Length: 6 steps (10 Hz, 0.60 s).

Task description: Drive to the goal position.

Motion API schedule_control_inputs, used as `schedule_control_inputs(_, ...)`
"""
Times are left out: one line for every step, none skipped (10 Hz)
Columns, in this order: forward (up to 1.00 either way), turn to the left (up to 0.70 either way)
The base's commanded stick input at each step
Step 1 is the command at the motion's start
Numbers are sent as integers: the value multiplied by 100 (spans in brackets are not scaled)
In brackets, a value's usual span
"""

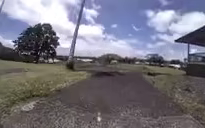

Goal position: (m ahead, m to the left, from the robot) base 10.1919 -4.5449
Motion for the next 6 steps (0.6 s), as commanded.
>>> schedule_control_inputs(70, 0)
schedule_control_inputs(70, 0)
schedule_control_inputs(70, -10)
schedule_control_inputs(70, -23)
schedule_control_inputs(70, -35)
schedule_control_inputs(70, -35)
